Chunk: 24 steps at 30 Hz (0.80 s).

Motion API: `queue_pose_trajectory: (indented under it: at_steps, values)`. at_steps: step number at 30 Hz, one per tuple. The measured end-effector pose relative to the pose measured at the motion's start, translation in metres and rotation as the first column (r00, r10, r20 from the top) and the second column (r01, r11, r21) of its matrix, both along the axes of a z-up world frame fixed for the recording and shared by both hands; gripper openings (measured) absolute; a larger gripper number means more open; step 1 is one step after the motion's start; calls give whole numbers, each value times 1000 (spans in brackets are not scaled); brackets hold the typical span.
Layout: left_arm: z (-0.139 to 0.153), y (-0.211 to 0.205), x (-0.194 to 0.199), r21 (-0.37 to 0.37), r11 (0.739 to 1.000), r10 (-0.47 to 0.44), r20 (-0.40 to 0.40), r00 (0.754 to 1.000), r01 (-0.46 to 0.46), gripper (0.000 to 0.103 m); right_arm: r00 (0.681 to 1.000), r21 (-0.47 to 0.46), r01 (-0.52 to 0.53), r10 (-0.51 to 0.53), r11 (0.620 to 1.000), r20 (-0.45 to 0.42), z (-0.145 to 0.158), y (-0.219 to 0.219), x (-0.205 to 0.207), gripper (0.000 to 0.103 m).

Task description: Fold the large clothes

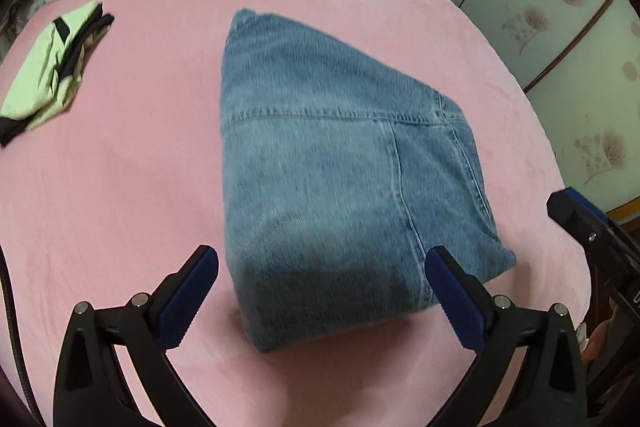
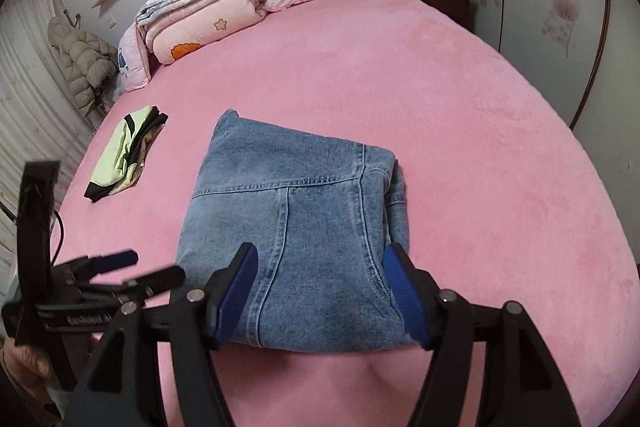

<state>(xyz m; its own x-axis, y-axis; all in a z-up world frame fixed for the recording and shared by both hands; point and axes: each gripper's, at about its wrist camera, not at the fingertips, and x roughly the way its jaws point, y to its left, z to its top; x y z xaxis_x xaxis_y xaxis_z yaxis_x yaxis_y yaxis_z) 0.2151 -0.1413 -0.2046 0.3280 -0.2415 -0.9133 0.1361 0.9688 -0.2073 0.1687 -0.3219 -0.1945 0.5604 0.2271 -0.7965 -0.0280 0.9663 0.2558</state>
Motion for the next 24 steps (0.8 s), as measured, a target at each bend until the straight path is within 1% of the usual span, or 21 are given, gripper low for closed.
queue_pose_trajectory:
  at_steps: [1, 2, 3, 4, 6, 7, 8, 9, 13, 17, 20, 24]
  values:
    - [-2, 0, -1, -8, 1000, 7, -4, 1000, -7, 103, 1000, -15, -4, 4, 1000, 10, 1, 0, 1, 71]
    - [-5, -1, -2, -7, 1000, 10, -5, 1000, -10, 103, 1000, -34, -10, 10, 999, 16, 1, 2, 1, 76]
    - [-7, -2, -2, 0, 1000, 9, -2, 1000, -9, 103, 1000, -47, -16, 17, 999, 15, 1, 4, 2, 79]
    - [-8, -3, -2, 11, 1000, 4, 2, 1000, -4, 103, 1000, -61, -28, 28, 998, 4, -2, 5, 4, 82]
    - [-13, -8, -2, 41, 999, -21, 16, 1000, 20, 103, 999, -74, -41, 39, 996, -26, -8, 5, 9, 82]
    - [-15, -9, -1, 45, 999, -24, 17, 1000, 23, 103, 997, -82, -50, 46, 995, -54, -14, 4, 13, 85]
    - [-20, -9, 1, 43, 999, -24, 13, 1000, 24, 103, 997, -91, -51, 45, 995, -70, -20, 3, 15, 91]
    - [-23, -8, 4, 41, 999, -18, 6, 1000, 17, 103, 996, -97, -52, 44, 994, -83, -26, 1, 18, 93]
    - [-40, 0, 17, 36, 999, 22, -23, 999, -22, 103, 988, -73, -66, 55, 995, -142, -53, -7, 32, 94]
    - [-59, 13, 34, 22, 998, 59, -74, 996, -57, 103, 980, -45, -81, 71, 996, -188, -78, -15, 49, 94]
    - [-79, 25, 47, -19, 996, 88, -154, 984, -92, 103, 971, -1, -93, 90, 996, -221, -97, -23, 59, 94]
    - [-96, 36, 60, -90, 988, 107, -204, 973, -128, 103, 947, 73, -81, 100, 994, -306, -125, -37, 71, 94]
